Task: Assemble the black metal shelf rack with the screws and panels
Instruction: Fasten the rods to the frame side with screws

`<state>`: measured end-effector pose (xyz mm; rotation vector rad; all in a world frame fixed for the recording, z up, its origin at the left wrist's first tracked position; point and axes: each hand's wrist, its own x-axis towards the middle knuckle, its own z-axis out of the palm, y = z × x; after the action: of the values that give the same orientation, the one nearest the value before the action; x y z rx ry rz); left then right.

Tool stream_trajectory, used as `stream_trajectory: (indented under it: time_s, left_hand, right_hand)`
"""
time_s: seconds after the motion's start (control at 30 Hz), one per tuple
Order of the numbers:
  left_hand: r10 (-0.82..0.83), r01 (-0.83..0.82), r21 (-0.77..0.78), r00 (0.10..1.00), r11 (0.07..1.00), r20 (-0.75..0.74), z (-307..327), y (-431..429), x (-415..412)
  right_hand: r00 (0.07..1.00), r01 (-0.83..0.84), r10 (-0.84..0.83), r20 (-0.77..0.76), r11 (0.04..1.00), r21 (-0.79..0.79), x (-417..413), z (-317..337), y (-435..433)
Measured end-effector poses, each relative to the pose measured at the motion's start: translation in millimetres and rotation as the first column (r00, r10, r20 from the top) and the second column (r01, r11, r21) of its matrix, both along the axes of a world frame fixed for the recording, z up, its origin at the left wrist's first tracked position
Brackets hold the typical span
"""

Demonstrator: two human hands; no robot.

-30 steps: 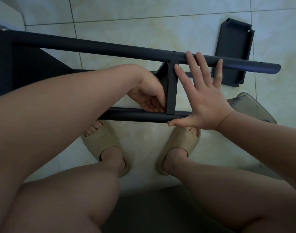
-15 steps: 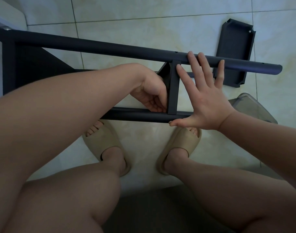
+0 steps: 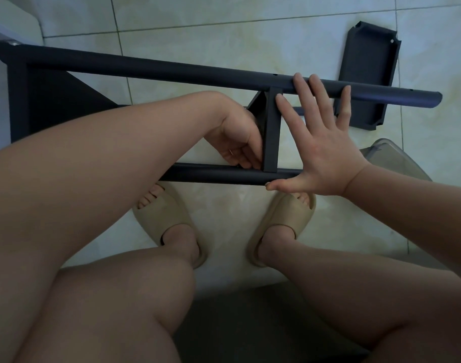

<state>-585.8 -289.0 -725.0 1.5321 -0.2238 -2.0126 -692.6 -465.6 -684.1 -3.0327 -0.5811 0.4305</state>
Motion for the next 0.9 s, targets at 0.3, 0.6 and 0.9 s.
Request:
stream_trajectory:
  time_s: [0.3, 0.6, 0.9]
  left_hand:
    - [0.072, -0.073, -0.024, 0.996, 0.997, -0.049, 1.0, -0.8, -3.5]
    - [0.125, -0.129, -0.022, 0.985, 0.991, -0.115, -1.7, 5.5, -4.8]
    - [0.11, -0.114, -0.024, 0.986, 0.993, -0.129, -5.8, 4.8, -1.1]
  right_hand:
    - [0.999, 0.033, -0.033, -0.021, 0.999, 0.002, -7.0, 2.8, 7.6]
    - [1.0, 0.018, -0.018, -0.012, 1.0, 0.008, -4.7, -2.3, 5.8]
    - [1.0, 0.021, -0.021, -0.013, 1.0, 0.008, -4.7, -2.5, 5.9]
